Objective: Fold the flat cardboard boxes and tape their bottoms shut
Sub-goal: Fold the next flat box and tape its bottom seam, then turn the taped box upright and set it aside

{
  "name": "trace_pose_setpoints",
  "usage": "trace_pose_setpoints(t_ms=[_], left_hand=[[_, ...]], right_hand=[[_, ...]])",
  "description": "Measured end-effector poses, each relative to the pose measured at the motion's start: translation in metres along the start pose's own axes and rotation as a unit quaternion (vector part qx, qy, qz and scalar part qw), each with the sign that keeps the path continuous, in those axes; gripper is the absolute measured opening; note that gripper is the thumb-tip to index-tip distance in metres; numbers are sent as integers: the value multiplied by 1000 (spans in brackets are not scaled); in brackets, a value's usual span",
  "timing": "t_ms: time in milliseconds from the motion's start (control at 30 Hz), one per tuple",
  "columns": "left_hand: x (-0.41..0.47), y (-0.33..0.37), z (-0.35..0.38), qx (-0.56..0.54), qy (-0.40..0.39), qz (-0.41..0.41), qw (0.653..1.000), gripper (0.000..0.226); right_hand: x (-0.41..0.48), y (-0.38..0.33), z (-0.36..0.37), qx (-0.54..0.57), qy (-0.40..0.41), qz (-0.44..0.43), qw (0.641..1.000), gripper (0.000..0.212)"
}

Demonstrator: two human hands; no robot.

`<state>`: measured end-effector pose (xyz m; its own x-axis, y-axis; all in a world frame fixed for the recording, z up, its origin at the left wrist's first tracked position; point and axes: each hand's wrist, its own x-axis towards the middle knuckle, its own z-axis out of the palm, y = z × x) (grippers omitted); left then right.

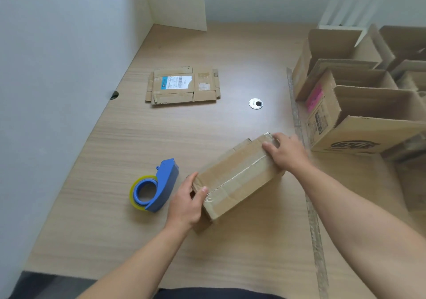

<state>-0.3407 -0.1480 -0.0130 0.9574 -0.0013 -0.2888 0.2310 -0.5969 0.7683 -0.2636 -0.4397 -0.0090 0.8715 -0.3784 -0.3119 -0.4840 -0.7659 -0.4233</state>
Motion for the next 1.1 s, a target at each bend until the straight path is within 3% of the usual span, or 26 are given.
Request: trace_pose_setpoints(t_ms=[67, 167, 267, 367, 467, 667, 833, 933, 1033, 1100], left_hand=[[7, -4, -4, 6, 4, 14, 1000, 42], [21, -3, -4, -10, 22, 9, 1000, 27], [35, 0, -6, -18, 38, 8, 999, 21], [48, 3, -12, -42, 21, -6, 999, 19], [55, 7, -17, -118, -22, -44, 992, 19], [52, 6, -12, -126, -18, -75, 989, 20], [27, -12, -4, -18, 28, -13, 999, 52], [10, -23, -2, -37, 31, 10, 999, 49], [12, -27, -9, -58, 26, -5, 998, 41], [19, -24, -14, -54, 35, -19, 998, 35]], right_hand=[[-10, 21, 2, 44, 15, -6, 999, 35], [-30, 43, 12, 142, 51, -12, 989, 32], [-49, 57, 24, 207, 30, -17, 978, 21], [-64, 63, 32, 319, -32, -32, 947, 40], [-70, 56, 32, 395, -15, 0, 919, 28], [-72, 52, 30, 415, 12, 12, 910, 16], [-75, 42, 34, 383, 81, 26, 920, 11], [-81, 33, 35, 375, 95, 55, 920, 29], [-87, 37, 30, 358, 30, 46, 932, 53], [-94, 45, 29, 393, -10, 31, 919, 64]])
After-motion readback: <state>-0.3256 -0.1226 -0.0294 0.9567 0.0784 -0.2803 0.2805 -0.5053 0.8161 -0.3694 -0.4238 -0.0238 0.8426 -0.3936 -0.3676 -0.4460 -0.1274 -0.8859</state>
